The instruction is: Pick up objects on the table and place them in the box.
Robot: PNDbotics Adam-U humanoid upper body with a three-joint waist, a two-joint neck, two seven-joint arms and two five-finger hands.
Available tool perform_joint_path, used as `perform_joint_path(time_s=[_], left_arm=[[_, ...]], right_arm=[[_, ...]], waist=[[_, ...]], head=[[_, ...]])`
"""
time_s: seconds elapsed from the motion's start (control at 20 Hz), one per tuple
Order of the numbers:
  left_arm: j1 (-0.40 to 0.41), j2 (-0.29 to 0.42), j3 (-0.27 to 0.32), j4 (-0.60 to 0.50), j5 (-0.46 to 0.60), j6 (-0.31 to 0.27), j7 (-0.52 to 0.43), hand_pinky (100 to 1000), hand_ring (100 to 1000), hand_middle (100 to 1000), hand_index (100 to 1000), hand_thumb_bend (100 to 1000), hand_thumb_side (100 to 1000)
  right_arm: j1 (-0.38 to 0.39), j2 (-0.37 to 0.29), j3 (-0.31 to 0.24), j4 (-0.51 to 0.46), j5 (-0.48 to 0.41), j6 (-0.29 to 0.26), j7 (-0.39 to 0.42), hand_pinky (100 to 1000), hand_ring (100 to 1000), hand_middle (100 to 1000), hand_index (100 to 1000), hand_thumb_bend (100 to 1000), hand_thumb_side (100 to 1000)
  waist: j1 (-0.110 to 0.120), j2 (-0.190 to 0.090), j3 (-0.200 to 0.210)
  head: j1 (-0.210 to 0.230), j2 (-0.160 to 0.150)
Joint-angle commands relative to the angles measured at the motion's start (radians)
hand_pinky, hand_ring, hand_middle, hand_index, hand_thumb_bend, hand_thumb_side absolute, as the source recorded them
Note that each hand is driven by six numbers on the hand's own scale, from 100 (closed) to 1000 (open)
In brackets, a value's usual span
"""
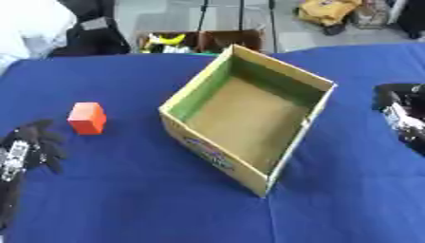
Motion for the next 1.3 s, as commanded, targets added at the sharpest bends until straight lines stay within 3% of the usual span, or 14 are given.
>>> perform_joint_path(time_s=[0.05,0.3,0.55,0.9,1.3], left_arm=[[-0.007,0.011,0.008,-0.020,-0.005,0.000,0.002,378,506,569,815,266,963],[-0.011,0.015,0.015,-0.020,-0.037,-0.008,0.008,380,507,571,816,282,977],[-0.016,0.029,0.040,-0.020,-0.248,-0.069,0.052,356,513,585,818,329,1000],[-0.024,0.047,0.042,-0.020,-0.527,-0.161,0.131,395,538,620,826,350,1000],[-0.031,0.115,0.028,-0.020,-0.686,-0.212,0.171,435,574,661,841,351,1000]], right_arm=[[-0.014,-0.014,-0.006,-0.007,0.002,-0.003,0.004,834,833,567,753,107,534],[-0.016,-0.018,-0.006,-0.004,0.001,-0.005,0.005,834,833,567,752,107,535],[-0.016,-0.020,-0.007,-0.003,0.001,-0.006,0.006,835,834,567,752,106,535],[-0.013,-0.018,-0.007,-0.003,0.001,-0.006,0.007,835,834,567,753,105,533],[-0.010,-0.016,-0.006,-0.004,0.001,-0.005,0.010,836,835,567,753,103,532]], waist=[[-0.002,-0.016,0.000],[-0.003,-0.011,0.000],[-0.004,-0.008,0.003],[-0.003,-0.011,0.005],[0.000,-0.016,0.003]], head=[[-0.001,-0.014],[-0.011,-0.016],[-0.012,-0.017],[-0.010,-0.021],[-0.008,-0.018]])
